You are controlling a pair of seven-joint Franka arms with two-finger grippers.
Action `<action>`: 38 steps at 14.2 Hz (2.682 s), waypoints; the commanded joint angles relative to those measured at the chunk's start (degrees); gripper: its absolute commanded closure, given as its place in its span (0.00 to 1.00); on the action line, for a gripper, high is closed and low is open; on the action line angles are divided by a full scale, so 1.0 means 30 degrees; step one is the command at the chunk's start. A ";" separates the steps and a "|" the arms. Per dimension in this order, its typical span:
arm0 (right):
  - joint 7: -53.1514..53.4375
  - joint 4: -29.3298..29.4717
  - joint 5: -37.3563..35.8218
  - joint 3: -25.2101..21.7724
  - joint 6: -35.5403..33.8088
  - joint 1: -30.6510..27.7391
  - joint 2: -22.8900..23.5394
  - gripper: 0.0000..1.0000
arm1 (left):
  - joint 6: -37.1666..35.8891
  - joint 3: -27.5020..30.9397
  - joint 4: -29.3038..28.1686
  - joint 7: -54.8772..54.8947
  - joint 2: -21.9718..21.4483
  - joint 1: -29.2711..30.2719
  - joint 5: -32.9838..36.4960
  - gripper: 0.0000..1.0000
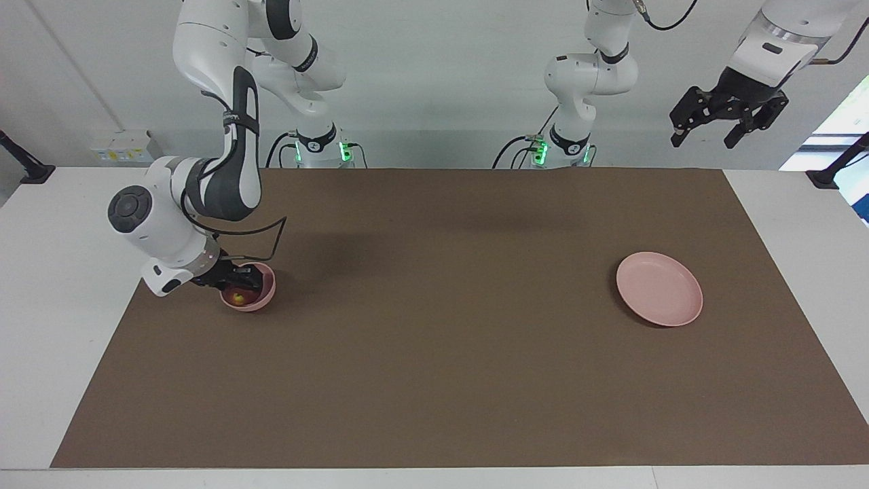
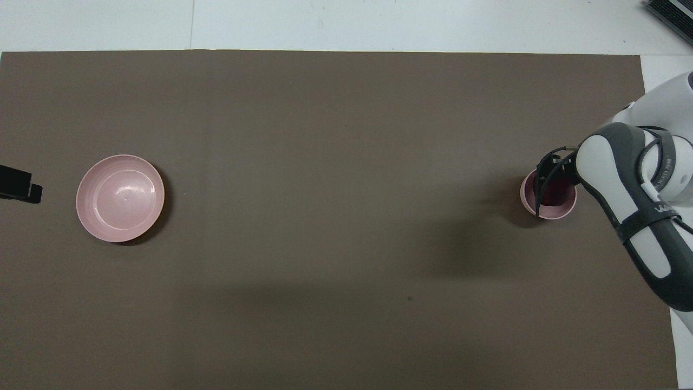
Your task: Move apple from plate to bowl
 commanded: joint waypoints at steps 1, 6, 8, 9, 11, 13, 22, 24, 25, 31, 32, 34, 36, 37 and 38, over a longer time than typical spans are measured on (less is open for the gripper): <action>-0.0537 -0.0491 -0.0039 0.0171 0.0797 -0.0209 -0.0087 1.00 | -0.0163 0.0138 -0.0889 -0.0273 -0.0778 -0.0217 0.0409 0.00; -0.0421 -0.0667 -0.0039 0.0171 0.1091 -0.0180 -0.0086 1.00 | -0.0193 0.0225 -0.0948 -0.0244 -0.0807 -0.0130 0.0409 0.00; -0.0421 -0.0813 -0.0010 0.0171 0.1268 -0.0150 -0.0086 1.00 | -0.0222 0.0255 -0.0919 -0.0215 -0.0808 0.0044 0.0409 0.00; -0.0421 -0.0872 -0.0039 0.0171 0.1355 -0.0150 -0.0086 1.00 | -0.0135 0.0255 -0.0919 -0.0215 -0.0807 0.0133 0.0409 0.00; -0.0421 -0.0990 -0.0010 0.0171 0.1444 -0.0150 -0.0057 1.00 | -0.0163 0.0255 -0.0919 -0.0215 -0.0807 0.0134 0.0409 0.00; -0.0421 -0.0990 -0.0010 0.0171 0.1444 -0.0150 -0.0028 1.00 | -0.0163 0.0255 -0.0919 -0.0215 -0.0807 0.0105 0.0409 0.00; -0.0362 -0.0990 -0.0010 0.0171 0.1444 -0.0150 0.0031 0.38 | -0.0163 0.0255 -0.0919 -0.0215 -0.0807 0.0134 0.0409 0.00; -0.0362 -0.0990 -0.0010 0.0171 0.1444 -0.0150 0.0031 0.28 | -0.0163 0.0255 -0.0919 -0.0215 -0.0807 0.0134 0.0409 0.00; -0.0362 -0.0990 -0.0010 0.0171 0.1444 -0.0150 0.0031 0.26 | -0.0163 0.0255 -0.0919 -0.0215 -0.0807 0.0134 0.0380 0.00; -0.0275 -0.0990 -0.0010 0.0171 0.1444 -0.0121 0.0031 0.00 | -0.0163 0.0255 -0.0919 -0.0215 -0.0807 0.0134 0.0409 0.00; -0.0245 -0.0990 -0.0010 0.0171 0.1444 -0.0092 0.0031 0.00 | -0.0163 0.0255 -0.0919 -0.0215 -0.0807 0.0134 0.0380 0.00; -0.0216 -0.0961 -0.0010 0.0171 0.1444 -0.0092 0.0031 0.00 | -0.0163 0.0255 -0.0919 -0.0215 -0.0807 0.0134 0.0380 0.00; -0.0216 -0.0757 -0.0010 0.0171 0.1415 -0.0121 0.0031 0.00 | -0.0163 0.0255 -0.0919 -0.0215 -0.0807 0.0134 0.0380 0.00; -0.0187 -0.0639 -0.0010 0.0171 0.1357 -0.0034 -0.0027 0.00 | -0.0163 0.0255 -0.0919 -0.0215 -0.0807 0.0134 0.0380 0.00; -0.0186 -0.0551 -0.0097 0.0142 0.1356 0.0112 -0.0202 0.00 | -0.0163 0.0255 -0.0919 -0.0215 -0.0807 0.0134 0.0409 0.00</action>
